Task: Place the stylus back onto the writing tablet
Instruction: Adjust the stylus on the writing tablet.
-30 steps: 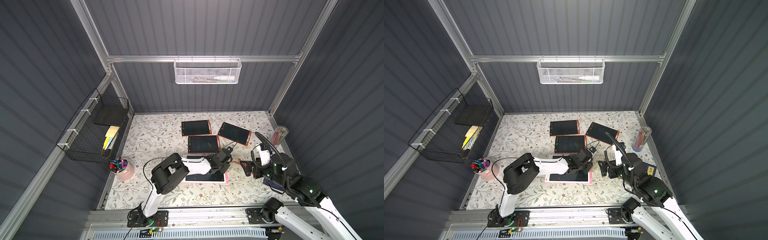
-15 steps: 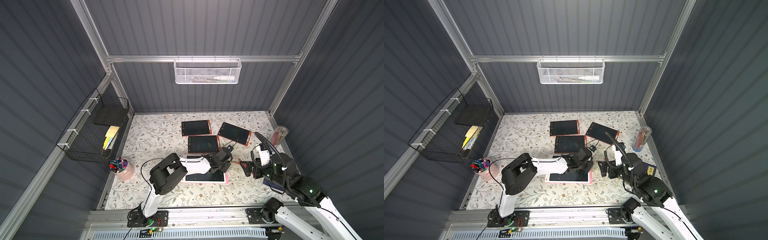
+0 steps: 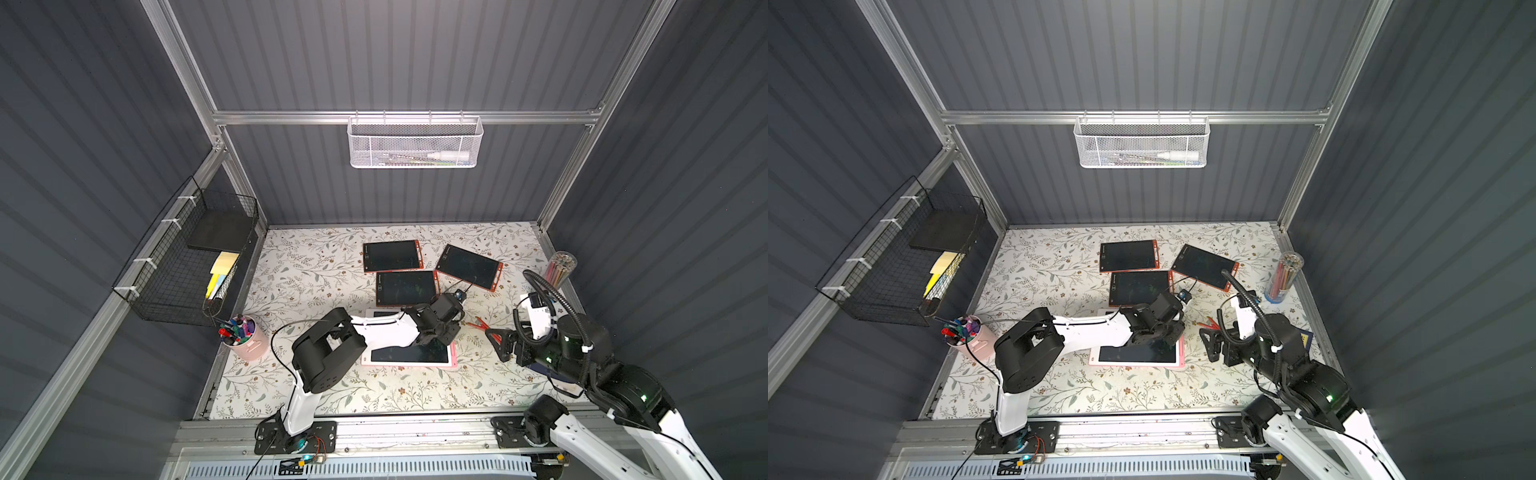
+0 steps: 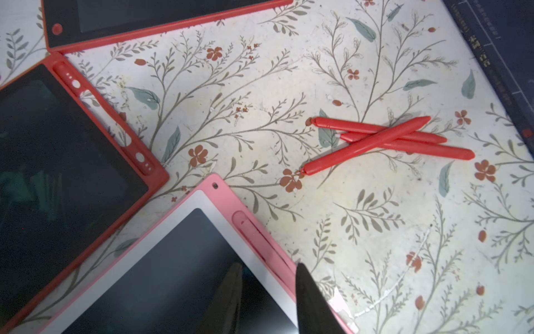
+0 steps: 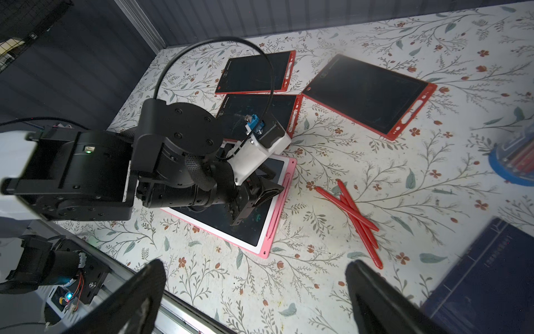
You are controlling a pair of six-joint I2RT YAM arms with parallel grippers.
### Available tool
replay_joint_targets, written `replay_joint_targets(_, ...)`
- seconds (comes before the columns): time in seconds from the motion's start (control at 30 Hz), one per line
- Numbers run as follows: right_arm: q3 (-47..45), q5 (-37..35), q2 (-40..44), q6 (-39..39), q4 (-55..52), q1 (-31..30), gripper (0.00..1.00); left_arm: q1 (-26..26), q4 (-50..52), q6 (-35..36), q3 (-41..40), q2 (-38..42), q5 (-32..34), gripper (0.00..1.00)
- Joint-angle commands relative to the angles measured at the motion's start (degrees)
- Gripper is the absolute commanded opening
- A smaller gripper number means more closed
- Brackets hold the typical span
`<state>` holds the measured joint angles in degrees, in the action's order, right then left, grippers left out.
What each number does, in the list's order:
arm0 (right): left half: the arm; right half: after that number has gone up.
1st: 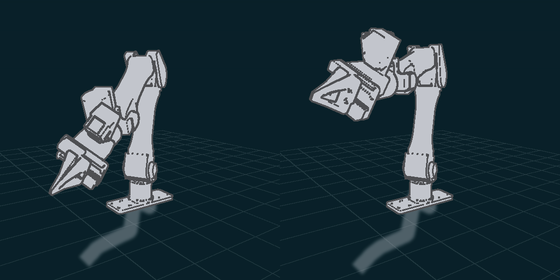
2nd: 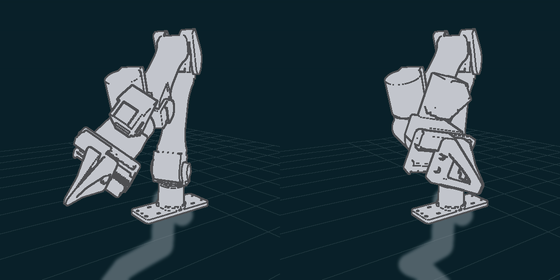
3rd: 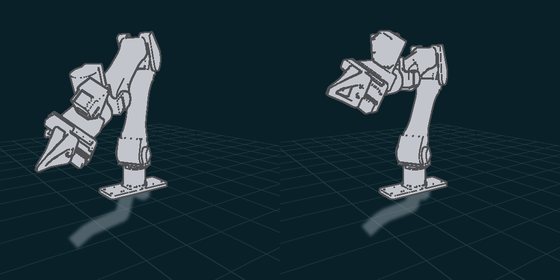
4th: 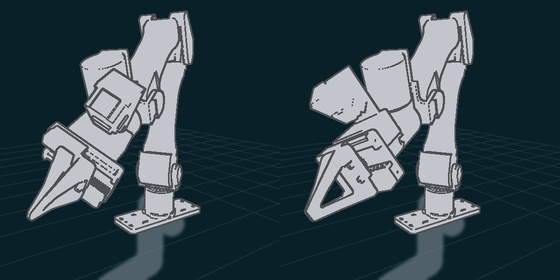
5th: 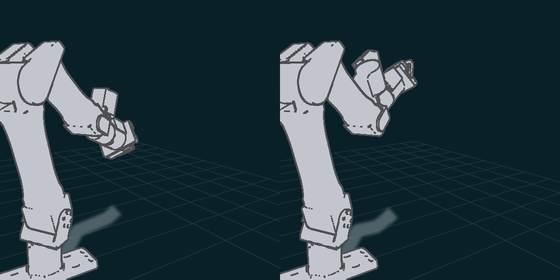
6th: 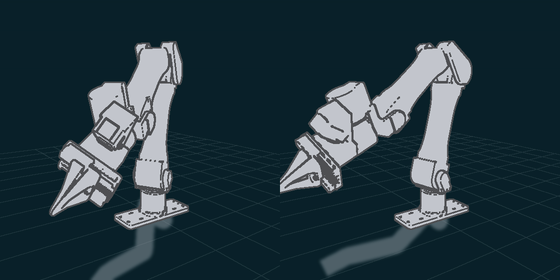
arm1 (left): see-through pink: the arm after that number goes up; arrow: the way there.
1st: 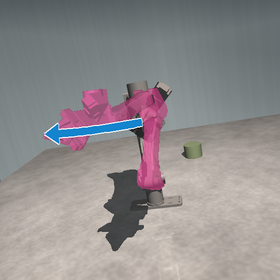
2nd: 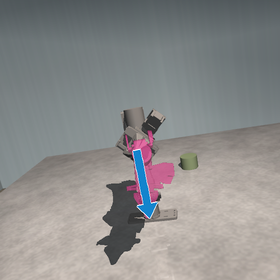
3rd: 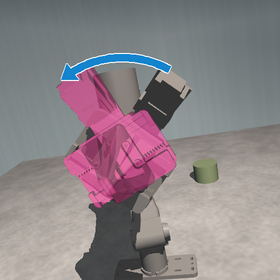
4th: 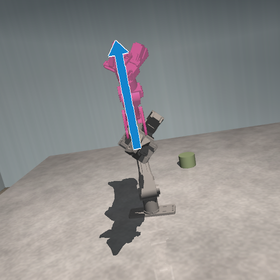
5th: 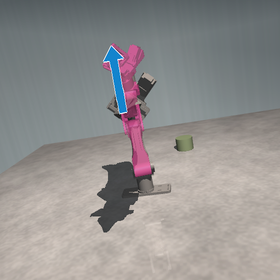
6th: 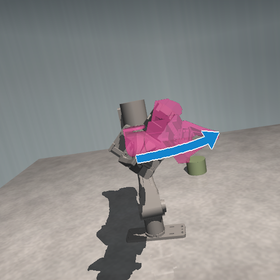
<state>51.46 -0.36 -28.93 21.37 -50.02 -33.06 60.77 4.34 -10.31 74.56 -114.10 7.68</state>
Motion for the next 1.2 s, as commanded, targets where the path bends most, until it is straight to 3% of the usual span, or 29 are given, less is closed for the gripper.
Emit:
replay_joint_targets(0.0,-1.0,0.0,0.4,0.4,0.6,-0.2,0.99,0.2,2.0,1.4,-0.3,1.5,-1.8,0.36)
replay_joint_targets(1.17,-1.9,-0.8,0.6,0.8,0.8,-0.1,0.99,0.3,1.5,2.0,-0.2,-4.7,0.4,0.39)
